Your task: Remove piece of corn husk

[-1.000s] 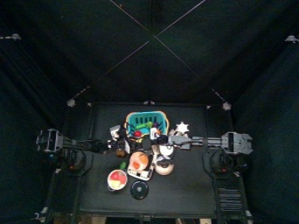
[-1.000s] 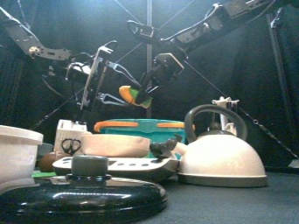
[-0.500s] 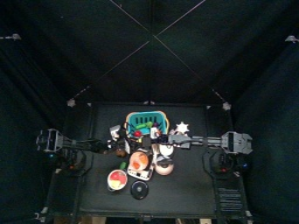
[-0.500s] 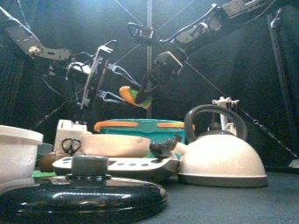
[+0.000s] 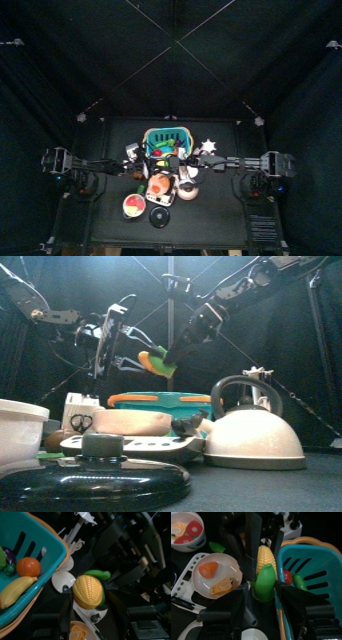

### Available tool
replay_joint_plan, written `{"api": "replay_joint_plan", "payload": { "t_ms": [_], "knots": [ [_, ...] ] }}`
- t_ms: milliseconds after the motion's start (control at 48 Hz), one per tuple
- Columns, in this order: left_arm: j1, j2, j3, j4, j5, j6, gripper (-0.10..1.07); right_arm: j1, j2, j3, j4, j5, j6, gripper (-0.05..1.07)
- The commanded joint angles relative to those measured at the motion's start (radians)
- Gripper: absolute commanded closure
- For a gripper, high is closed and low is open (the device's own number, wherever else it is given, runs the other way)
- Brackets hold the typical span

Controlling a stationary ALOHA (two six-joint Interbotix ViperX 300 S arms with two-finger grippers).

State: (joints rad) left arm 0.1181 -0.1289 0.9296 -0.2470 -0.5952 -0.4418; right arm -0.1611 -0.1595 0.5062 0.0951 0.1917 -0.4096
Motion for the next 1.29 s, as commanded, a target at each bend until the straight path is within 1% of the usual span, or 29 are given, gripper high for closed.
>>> {"api": "replay_joint_plan", "payload": {
  "t_ms": [0, 42, 104, 188, 271, 333, 396, 583, 792, 1271],
  "knots": [
    [0.002, -0.005, -0.009, 0.008, -0.005, 0.005, 0.37, 0.009, -0.083, 0.032, 0.008, -0.077, 0.003, 0.21],
    [0.002, -0.005, -0.008, 0.018, -0.003, 0.008, 0.37, 0.011, -0.104, 0.055, 0.015, -0.112, 0.009, 0.21],
    [0.002, -0.003, -0.006, 0.052, -0.003, 0.014, 0.37, 0.012, -0.13, 0.103, 0.049, -0.198, 0.014, 0.21],
    [0.002, -0.003, -0.002, 0.13, -0.005, 0.028, 0.37, 0.017, -0.153, 0.164, 0.12, -0.304, 0.012, 0.21],
    [0.002, -0.003, 0.0, 0.227, -0.003, 0.04, 0.37, 0.02, -0.179, 0.224, 0.202, -0.397, 0.011, 0.21],
    [0.002, -0.002, -0.005, 0.279, -0.005, 0.041, 0.37, 0.029, -0.181, 0.265, 0.25, -0.459, 0.003, 0.21],
    [0.002, -0.002, -0.009, 0.301, -0.006, 0.041, 0.37, 0.051, -0.17, 0.282, 0.259, -0.494, 0.009, 0.21],
    [0.003, -0.002, -0.028, 0.291, -0.015, 0.043, 0.37, 0.12, -0.101, 0.27, 0.244, -0.566, 0.008, 0.21],
    [0.003, -0.002, -0.032, 0.282, -0.035, 0.043, 0.37, 0.135, -0.025, 0.247, 0.232, -0.604, 0.006, 0.22],
    [-0.006, -0.002, -0.034, 0.282, -0.046, 0.043, 0.37, 0.126, -0.005, 0.229, 0.221, -0.609, 0.008, 0.22]
  ]
}}
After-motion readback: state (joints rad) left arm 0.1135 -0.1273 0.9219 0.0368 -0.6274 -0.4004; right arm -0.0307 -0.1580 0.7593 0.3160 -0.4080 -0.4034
